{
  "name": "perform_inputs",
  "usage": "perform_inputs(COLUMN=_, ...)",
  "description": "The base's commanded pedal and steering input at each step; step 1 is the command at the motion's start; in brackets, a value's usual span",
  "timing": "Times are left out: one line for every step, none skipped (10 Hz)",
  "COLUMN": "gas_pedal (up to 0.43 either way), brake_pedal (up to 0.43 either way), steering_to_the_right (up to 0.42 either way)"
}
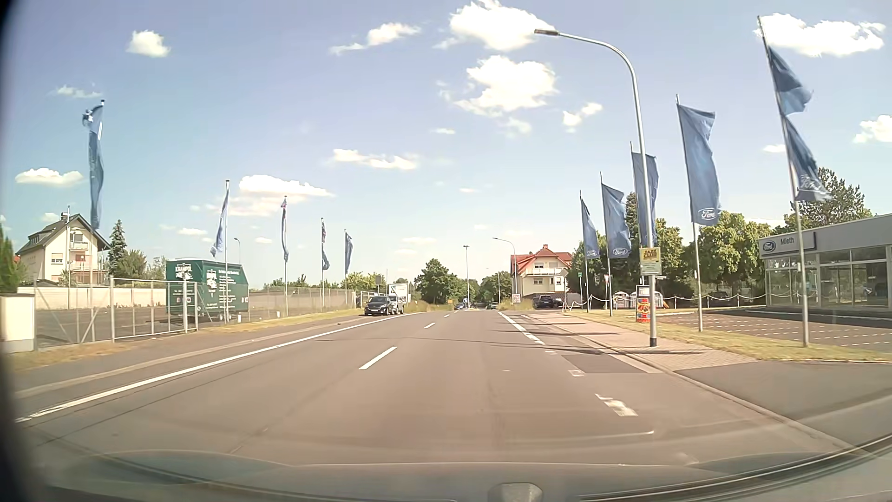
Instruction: Follow the waypoints while adhering to traffic rules and regulations
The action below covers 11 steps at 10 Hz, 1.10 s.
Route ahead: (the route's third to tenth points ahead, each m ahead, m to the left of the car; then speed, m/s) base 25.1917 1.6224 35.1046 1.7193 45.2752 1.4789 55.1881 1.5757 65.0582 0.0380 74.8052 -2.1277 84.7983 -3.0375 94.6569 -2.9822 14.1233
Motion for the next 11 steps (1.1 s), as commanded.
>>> perform_inputs(gas_pedal=0.02, brake_pedal=0.03, steering_to_the_right=0.002)
perform_inputs(gas_pedal=0.02, brake_pedal=0.037, steering_to_the_right=0.002)
perform_inputs(gas_pedal=0.008, brake_pedal=0.03, steering_to_the_right=0.002)
perform_inputs(gas_pedal=0.008, brake_pedal=0.03, steering_to_the_right=0.002)
perform_inputs(gas_pedal=0.008, brake_pedal=0.03, steering_to_the_right=0.002)
perform_inputs(gas_pedal=0.008, brake_pedal=0.03, steering_to_the_right=0.002)
perform_inputs(gas_pedal=0.008, brake_pedal=0.03, steering_to_the_right=0.002)
perform_inputs(gas_pedal=0.008, brake_pedal=0.03, steering_to_the_right=0.002)
perform_inputs(gas_pedal=0.008, brake_pedal=0.03, steering_to_the_right=0.002)
perform_inputs(gas_pedal=0.008, brake_pedal=0.03, steering_to_the_right=0.002)
perform_inputs(gas_pedal=0.008, brake_pedal=0.03, steering_to_the_right=0.002)
